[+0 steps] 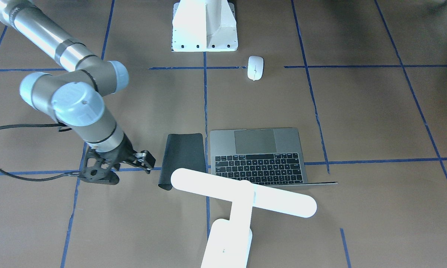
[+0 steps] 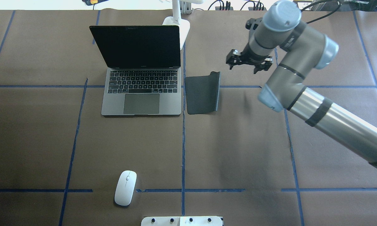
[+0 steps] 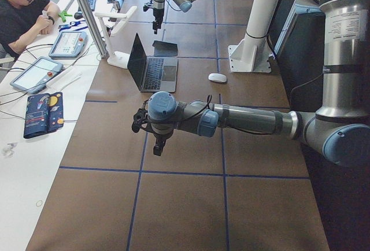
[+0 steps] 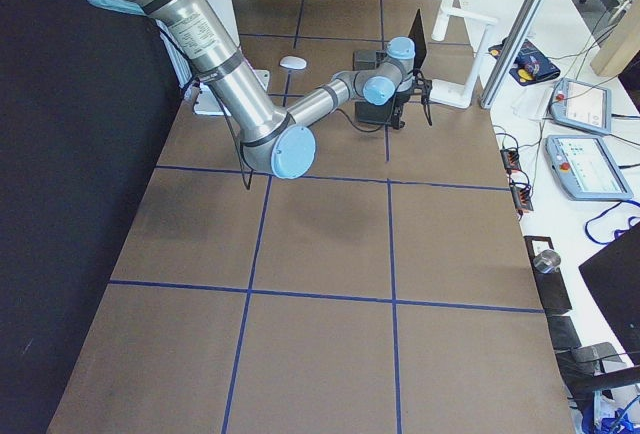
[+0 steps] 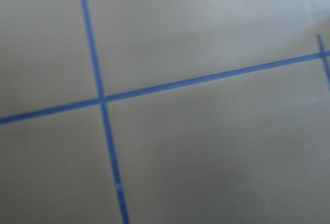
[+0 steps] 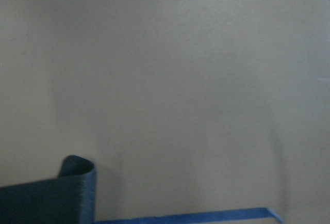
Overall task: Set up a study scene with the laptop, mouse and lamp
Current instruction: 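Release the mouse pad and withdraw the right gripper, then reach the left gripper down and grasp the white mouse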
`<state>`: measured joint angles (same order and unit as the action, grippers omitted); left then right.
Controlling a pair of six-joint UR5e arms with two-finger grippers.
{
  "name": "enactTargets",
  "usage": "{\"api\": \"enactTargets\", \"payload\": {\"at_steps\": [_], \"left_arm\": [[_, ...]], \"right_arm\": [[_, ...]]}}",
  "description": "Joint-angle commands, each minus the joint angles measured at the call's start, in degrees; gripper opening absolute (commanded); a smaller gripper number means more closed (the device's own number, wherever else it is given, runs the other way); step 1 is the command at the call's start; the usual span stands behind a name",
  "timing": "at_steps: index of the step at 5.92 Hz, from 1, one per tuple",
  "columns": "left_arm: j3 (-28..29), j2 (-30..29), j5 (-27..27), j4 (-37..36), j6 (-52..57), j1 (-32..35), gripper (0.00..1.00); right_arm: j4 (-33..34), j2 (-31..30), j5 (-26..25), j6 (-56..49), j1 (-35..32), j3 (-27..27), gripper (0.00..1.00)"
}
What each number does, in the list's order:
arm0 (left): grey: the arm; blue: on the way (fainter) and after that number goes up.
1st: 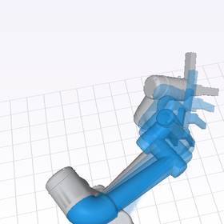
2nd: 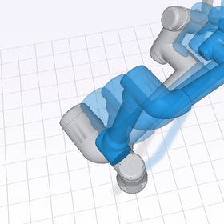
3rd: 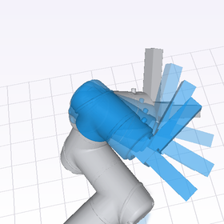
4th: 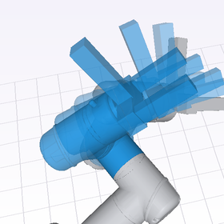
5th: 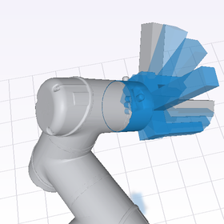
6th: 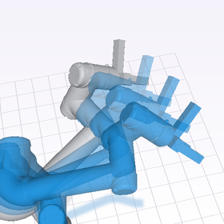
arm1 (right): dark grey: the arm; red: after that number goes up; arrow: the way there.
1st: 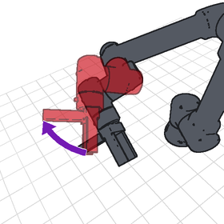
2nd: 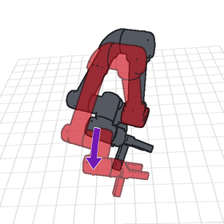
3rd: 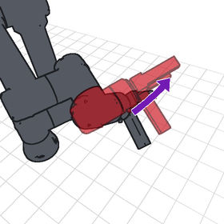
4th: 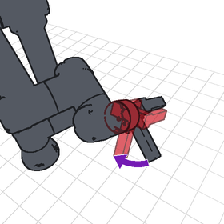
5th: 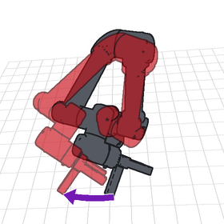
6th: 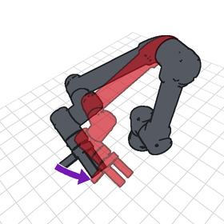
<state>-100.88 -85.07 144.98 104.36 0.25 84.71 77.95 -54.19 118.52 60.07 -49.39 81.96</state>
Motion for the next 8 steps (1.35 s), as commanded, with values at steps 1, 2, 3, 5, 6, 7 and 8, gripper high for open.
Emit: {"api": "enactTargets", "payload": {"at_steps": [1, 2, 3, 5, 6, 7, 8], "left_arm": [[-4.46, -1.23, -0.92, 4.53, -8.26, -9.78, 1.0], [-7.37, -1.42, -3.28, 4.54, -13.03, -12.95, 1.0], [-9.75, -1.59, -6.0, 4.54, -19.52, -16.99, 1.0], [-16.08, -2.99, -17.84, 4.62, -36.8, -30.84, 1.0], [-16.8, -5.78, -22.16, 4.54, -43.86, -36.92, 1.0], [-16.8, -7.99, -26.29, 4.54, -49.41, -42.55, 1.0], [-16.98, -10.27, -28.94, 4.45, -55.64, -47.48, 1.0]], "right_arm": [[11.3, -7.64, 1.18, -20.41, -5.94, 10.97, 1.0], [12.3, -15.69, 4.66, -29.04, -10.41, 16.86, 1.0], [12.31, -22.21, 6.96, -41.4, -15.16, 19.09, 1.0], [12.4, -36.44, 8.12, -62.44, -25.69, 24.62, 1.0], [12.14, -43.22, 9.69, -72.62, -32.54, 25.26, 1.0], [12.31, -47.9, 10.06, -76.47, -36.7, 26.31, 1.0], [12.4, -49.07, 10.06, -75.63, -36.74, 27.19, 1.0]]}}
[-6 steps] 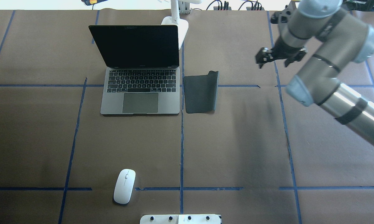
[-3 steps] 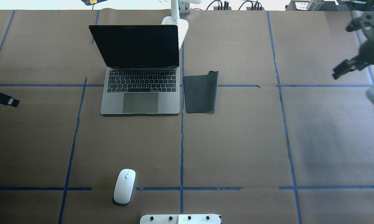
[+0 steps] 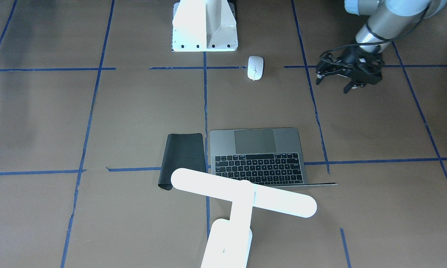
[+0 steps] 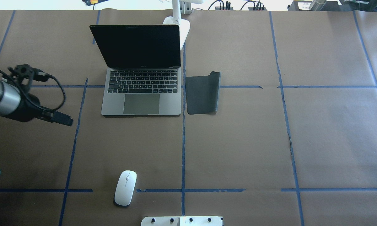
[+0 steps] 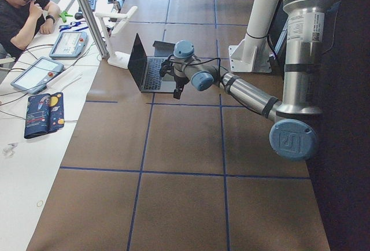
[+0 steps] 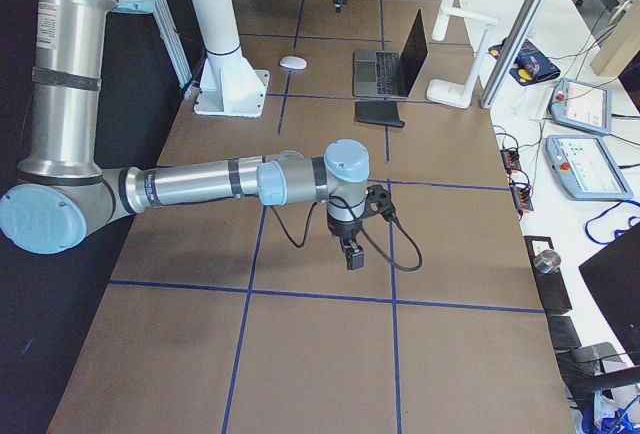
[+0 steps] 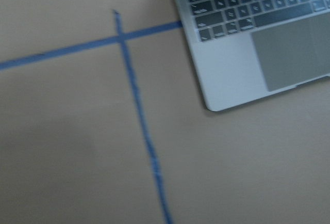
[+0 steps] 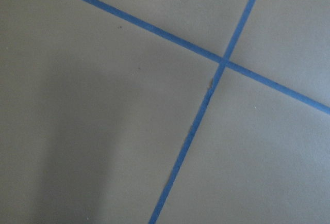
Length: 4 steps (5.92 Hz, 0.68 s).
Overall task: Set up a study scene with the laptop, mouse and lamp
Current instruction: 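Reach the left gripper down and grasp the white mouse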
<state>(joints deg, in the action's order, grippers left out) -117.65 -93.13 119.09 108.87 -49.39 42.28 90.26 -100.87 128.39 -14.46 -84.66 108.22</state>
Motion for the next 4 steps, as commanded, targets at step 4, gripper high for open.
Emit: {"api": "enactTargets", "payload": {"at_steps": [4], "left_arm": [[-2.14, -3.19, -29.58, -3.46, -23.18, -33.36, 1.0]], "right_arm": [[-0.17, -2.05, 1.08, -1.0, -1.47, 0.5, 1.0]]}}
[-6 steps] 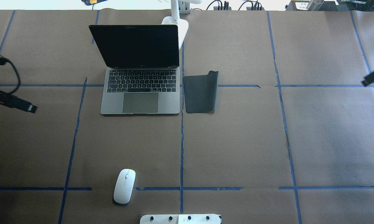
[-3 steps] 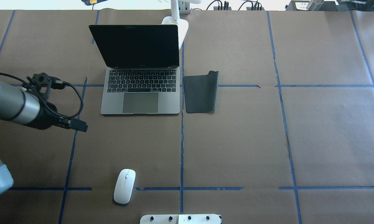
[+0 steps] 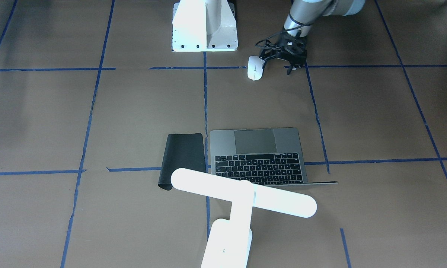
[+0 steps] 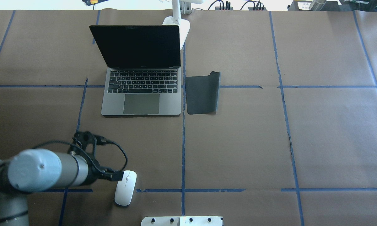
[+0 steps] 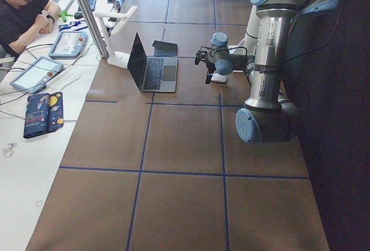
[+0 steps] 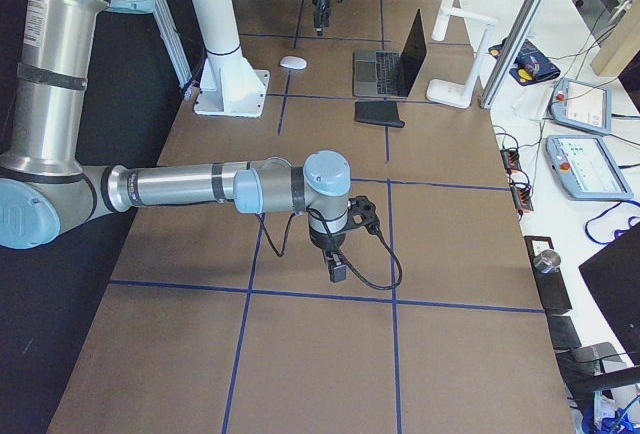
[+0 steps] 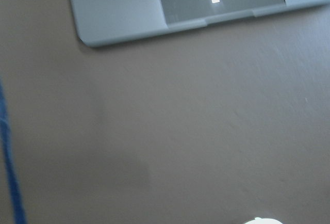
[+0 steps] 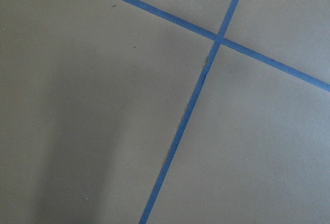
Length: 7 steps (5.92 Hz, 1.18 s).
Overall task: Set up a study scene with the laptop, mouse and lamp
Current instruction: 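Reach the left gripper down and grasp the white mouse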
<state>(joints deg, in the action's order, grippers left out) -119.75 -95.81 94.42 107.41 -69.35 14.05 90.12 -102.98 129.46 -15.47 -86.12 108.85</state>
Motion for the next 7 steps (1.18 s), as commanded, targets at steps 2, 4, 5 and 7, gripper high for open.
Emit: {"api": "enactTargets", "payload": {"at_steps": [2, 4, 5, 7], "left_arm": [[0.82, -2.97, -5.04, -5.98, -4.73, -8.93, 1.0], [2.57, -4.81, -5.04, -5.99, -5.27, -9.48, 1.0], [4.59, -6.39, -4.86, -5.99, -5.01, -9.48, 1.0], [4.52, -6.94, -4.86, -5.99, -4.92, -9.22, 0.88]], "right_arm": [[-0.03, -0.02, 0.18, 0.0, -0.01, -0.22, 1.0], [-0.03, -0.29, 0.27, 0.0, -0.01, -0.22, 1.0], [-0.03, -0.72, 0.36, 0.0, -0.01, -0.22, 1.0], [-0.03, -0.81, 0.36, 0.0, -0.01, -0.22, 1.0]]}}
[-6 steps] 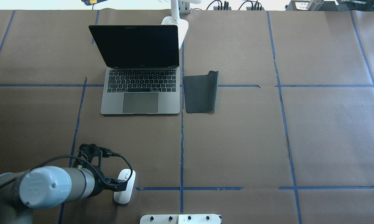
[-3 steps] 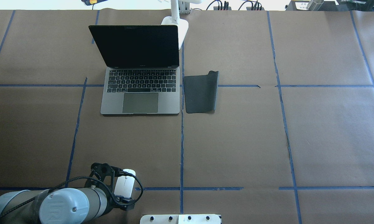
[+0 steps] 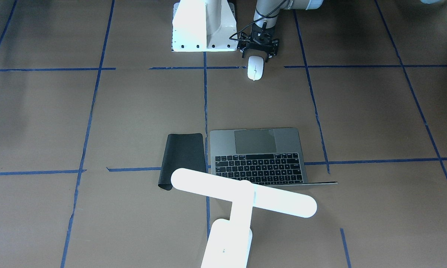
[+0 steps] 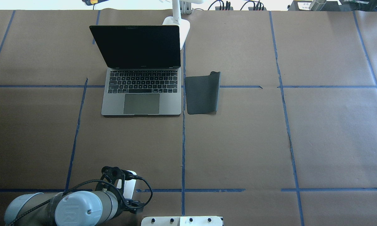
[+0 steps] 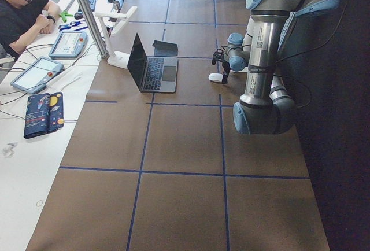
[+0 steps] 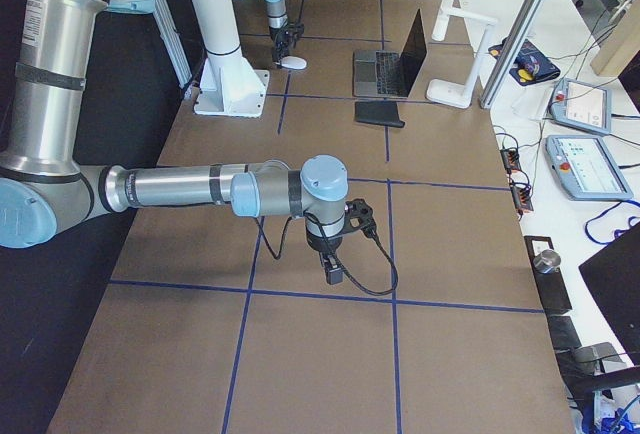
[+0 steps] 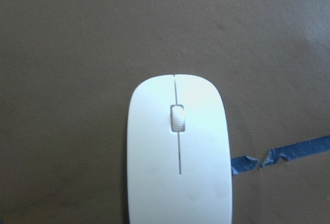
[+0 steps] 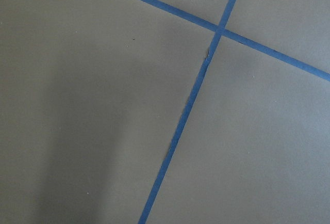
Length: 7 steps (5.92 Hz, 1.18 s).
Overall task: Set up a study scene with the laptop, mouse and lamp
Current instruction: 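Reach the left gripper down and grasp the white mouse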
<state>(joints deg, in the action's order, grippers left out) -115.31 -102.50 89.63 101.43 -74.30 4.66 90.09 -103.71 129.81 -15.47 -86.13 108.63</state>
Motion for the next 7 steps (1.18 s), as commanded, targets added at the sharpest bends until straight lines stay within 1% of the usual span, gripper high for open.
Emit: {"api": "enactTargets", "payload": {"at_steps": [1, 2, 3, 4, 5, 6, 7], "left_arm": [[-0.26, -0.16, -0.06, 0.0, 0.04, 1.04, 0.42], [-0.35, 0.02, -0.15, -0.09, 0.04, 2.01, 0.13], [-0.44, 0.11, -0.15, -0.18, 0.04, 3.32, 0.08], [-0.88, -0.33, -0.07, -0.09, 0.12, 4.9, 0.07], [-0.62, -3.72, -0.06, -0.18, 0.21, 6.74, 0.07], [0.69, -9.07, -0.06, -0.18, 0.65, 8.68, 0.08], [4.01, -14.25, 0.11, -0.18, 0.74, 10.7, 0.08]], "right_arm": [[0.0, 0.0, 0.01, 0.0, 0.0, 0.0, 1.0], [0.0, 0.0, 0.18, 0.0, 0.0, 0.0, 1.0], [0.0, 0.0, 0.62, 0.0, 0.0, 0.0, 1.0], [-0.09, 0.17, 0.62, 0.0, 0.0, 0.0, 1.0], [-0.09, 0.17, 0.62, 0.0, 0.0, 0.09, 1.0], [-0.09, 0.26, 0.62, 0.0, 0.0, 0.0, 1.0], [-0.09, 0.44, 0.62, 0.0, 0.0, 0.0, 1.0]]}}
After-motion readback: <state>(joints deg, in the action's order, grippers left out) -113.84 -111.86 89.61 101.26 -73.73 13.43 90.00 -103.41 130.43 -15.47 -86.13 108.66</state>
